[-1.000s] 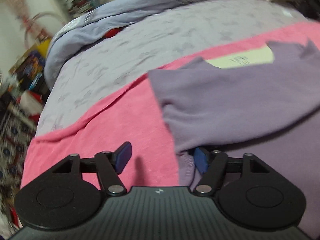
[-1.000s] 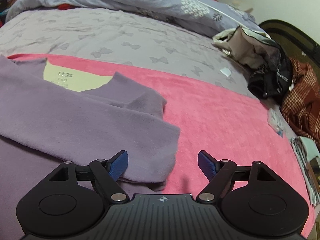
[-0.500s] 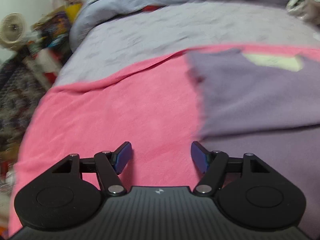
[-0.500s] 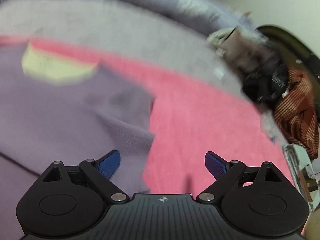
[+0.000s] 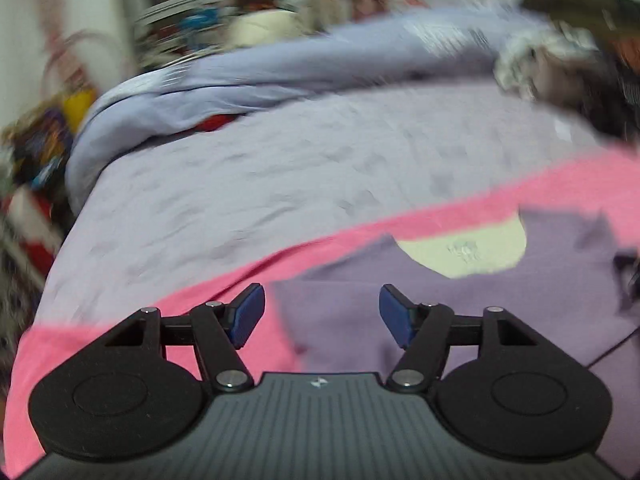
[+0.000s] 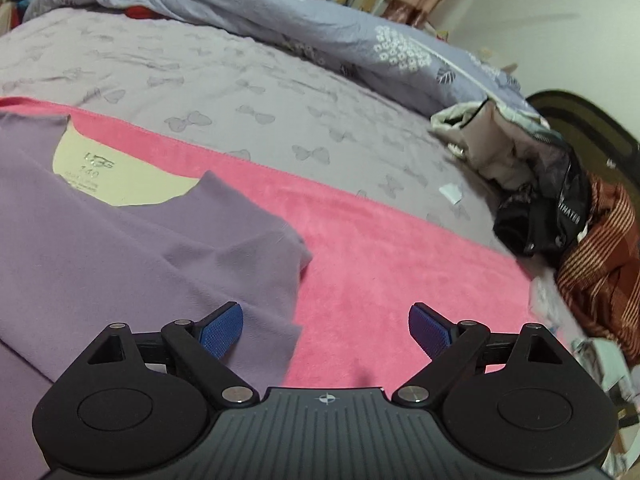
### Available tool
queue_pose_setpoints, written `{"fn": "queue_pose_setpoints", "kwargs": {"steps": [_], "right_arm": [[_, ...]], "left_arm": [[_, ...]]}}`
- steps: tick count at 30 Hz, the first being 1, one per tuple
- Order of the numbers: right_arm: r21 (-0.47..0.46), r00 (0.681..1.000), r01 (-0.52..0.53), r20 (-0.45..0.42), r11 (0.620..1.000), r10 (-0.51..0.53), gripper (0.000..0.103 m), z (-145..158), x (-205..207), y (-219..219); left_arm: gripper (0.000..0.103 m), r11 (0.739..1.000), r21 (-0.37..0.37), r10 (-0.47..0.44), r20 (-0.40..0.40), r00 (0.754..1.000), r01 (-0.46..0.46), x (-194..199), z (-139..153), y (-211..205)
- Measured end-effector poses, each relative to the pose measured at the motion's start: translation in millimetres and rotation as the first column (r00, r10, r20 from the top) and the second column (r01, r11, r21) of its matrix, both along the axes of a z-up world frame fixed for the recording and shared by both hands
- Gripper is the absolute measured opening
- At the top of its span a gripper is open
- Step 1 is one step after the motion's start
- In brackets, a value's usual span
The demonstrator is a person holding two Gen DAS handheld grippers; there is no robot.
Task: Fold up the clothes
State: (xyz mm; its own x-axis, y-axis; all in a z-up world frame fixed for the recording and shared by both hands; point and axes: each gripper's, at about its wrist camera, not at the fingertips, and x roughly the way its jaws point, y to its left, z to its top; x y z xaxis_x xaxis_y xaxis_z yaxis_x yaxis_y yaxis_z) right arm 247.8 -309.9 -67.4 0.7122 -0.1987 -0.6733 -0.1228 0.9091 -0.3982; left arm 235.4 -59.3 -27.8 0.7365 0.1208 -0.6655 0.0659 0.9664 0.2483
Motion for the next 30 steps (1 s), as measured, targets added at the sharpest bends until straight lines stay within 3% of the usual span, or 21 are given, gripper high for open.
{"fn": "queue_pose_setpoints", "kwargs": {"steps": [1, 3, 5, 8, 11, 13, 14, 17, 18, 21, 23, 26, 28, 30], "right_arm": [[-0.005, 1.000, -0.004, -0.018, 1.000, 0.004, 0.093, -4.9, 4.3, 0.3], [-0.003, 0.999, 0.001, -0.042, 1.000, -0.001, 0.095, -11.6, 17.0, -2.6], [0.037, 0.999, 0.032, -0.040, 0.999, -0.031, 0.097, -10.0, 33.1, -11.1], [0.083, 0.996, 0.088, -0.025, 0.993, -0.086, 0.096, -1.8, 57.5, -25.1], [0.173, 0.995, 0.096, -0.018, 0.980, -0.094, 0.094, 11.4, 74.7, -40.5], [0.256, 0.997, 0.075, -0.041, 0.964, -0.067, 0.093, 18.1, 81.6, -48.6], [0.306, 0.996, 0.067, -0.069, 0.950, -0.048, 0.091, 19.7, 84.9, -53.2], [0.428, 0.982, 0.089, -0.189, 0.900, -0.007, 0.084, 13.8, 93.0, -62.1], [0.444, 0.974, 0.102, -0.225, 0.890, 0.000, 0.082, 8.7, 95.2, -62.7], [0.390, 0.954, 0.115, -0.301, 0.913, 0.008, 0.079, -14.8, 99.8, -52.6], [0.382, 0.965, 0.104, -0.264, 0.918, 0.000, 0.084, -20.3, 98.8, -46.9], [0.361, 0.969, 0.110, -0.246, 0.926, -0.020, 0.095, -24.4, 108.1, -42.5], [0.354, 0.969, 0.125, -0.245, 0.927, -0.037, 0.099, -25.4, 116.4, -43.9], [0.354, 0.969, 0.139, -0.243, 0.925, -0.052, 0.092, -19.9, 119.5, -45.7]], "left_arm": [[0.068, 0.996, 0.085, 0.015, -0.037, 0.999, -0.011, 12.6, -17.5, -6.9], [0.076, 0.986, 0.157, 0.072, -0.054, 0.996, -0.063, 28.2, -43.9, -3.5], [0.077, 0.975, 0.133, 0.184, -0.030, 0.982, -0.179, 36.1, -42.8, 18.5], [0.077, 0.932, 0.119, 0.350, -0.063, 0.935, -0.342, 48.2, -41.3, 53.7], [0.073, 0.884, 0.173, 0.452, -0.088, 0.888, -0.434, 51.2, -41.8, 79.5], [0.068, 0.878, 0.103, 0.475, -0.080, 0.876, -0.467, 45.4, -30.5, 92.7], [0.066, 0.881, 0.034, 0.473, -0.075, 0.878, -0.472, 40.9, -22.4, 98.6], [0.073, 0.906, -0.254, 0.340, -0.046, 0.939, -0.340, 29.7, -1.8, 105.3], [0.075, 0.909, -0.286, 0.300, -0.055, 0.952, -0.303, 32.6, -1.7, 103.2], [0.075, 0.934, -0.206, 0.279, -0.096, 0.956, -0.293, 46.4, -18.0, 91.3], [0.079, 0.947, -0.153, 0.266, -0.124, 0.956, -0.283, 55.5, -28.9, 83.3], [0.101, 0.962, -0.072, 0.250, -0.167, 0.954, -0.264, 69.2, -45.2, 71.4], [0.103, 0.953, -0.079, 0.273, -0.194, 0.942, -0.292, 74.0, -45.8, 73.3], [0.097, 0.939, -0.107, 0.302, -0.195, 0.933, -0.327, 69.0, -38.3, 78.9]]}}
